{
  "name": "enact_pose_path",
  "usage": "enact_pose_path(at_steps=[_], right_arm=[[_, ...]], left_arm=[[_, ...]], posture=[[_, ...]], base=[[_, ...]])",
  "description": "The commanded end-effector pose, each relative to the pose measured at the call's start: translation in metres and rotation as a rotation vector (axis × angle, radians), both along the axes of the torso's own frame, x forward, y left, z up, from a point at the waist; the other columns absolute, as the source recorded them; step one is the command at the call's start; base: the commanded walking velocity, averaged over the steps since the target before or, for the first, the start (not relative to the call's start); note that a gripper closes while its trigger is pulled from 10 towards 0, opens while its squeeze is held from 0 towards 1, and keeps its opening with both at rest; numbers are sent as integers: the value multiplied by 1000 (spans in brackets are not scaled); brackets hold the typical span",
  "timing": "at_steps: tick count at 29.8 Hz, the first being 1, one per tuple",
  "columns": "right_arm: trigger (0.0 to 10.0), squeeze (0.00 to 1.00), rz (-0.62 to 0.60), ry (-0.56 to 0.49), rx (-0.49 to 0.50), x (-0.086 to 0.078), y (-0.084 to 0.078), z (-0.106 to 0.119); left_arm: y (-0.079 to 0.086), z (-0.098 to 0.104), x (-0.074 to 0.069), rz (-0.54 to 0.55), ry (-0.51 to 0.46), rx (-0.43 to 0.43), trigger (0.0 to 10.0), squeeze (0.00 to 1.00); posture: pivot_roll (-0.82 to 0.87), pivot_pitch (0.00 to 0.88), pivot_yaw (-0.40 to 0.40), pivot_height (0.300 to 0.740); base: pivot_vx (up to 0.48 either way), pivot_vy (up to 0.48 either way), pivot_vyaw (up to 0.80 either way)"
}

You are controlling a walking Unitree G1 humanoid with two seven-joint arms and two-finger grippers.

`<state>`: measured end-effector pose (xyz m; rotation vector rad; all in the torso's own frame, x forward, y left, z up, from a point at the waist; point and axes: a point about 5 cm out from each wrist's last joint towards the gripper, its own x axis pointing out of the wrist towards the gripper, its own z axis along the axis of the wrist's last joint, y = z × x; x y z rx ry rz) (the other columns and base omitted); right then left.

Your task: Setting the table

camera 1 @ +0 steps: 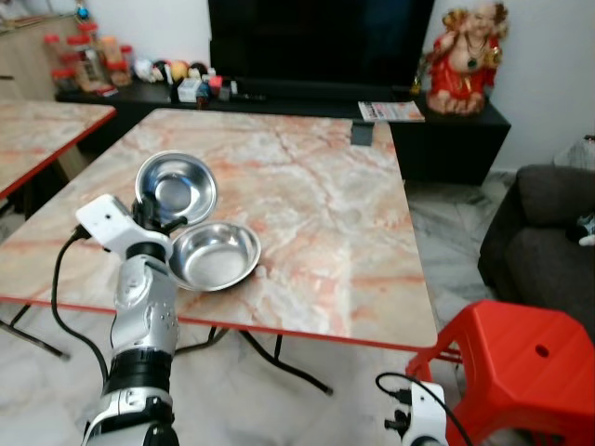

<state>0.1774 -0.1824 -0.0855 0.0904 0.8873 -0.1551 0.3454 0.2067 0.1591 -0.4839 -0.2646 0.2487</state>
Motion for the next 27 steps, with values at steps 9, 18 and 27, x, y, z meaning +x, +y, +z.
enact_pose_path(at_steps=[9,18,27], right_arm=[[10000,0,-6,-7,-14,1,-6,1],[10000,0,-6,-5,-16,1,-7,1],[10000,0,17,2,-13,0,-3,0]], left_arm=[[-7,3,-1,-31,-14,19,10000,0],[-10,-19,-16,-150,148,6,10000,0],[3,-12,-20,-110,196,-53,10000,0]], posture=[[26,0,-19,740],[27,0,-18,740],[53,0,-30,740]], base=[[139,0,0],[0,0,0],[0,0,0]])
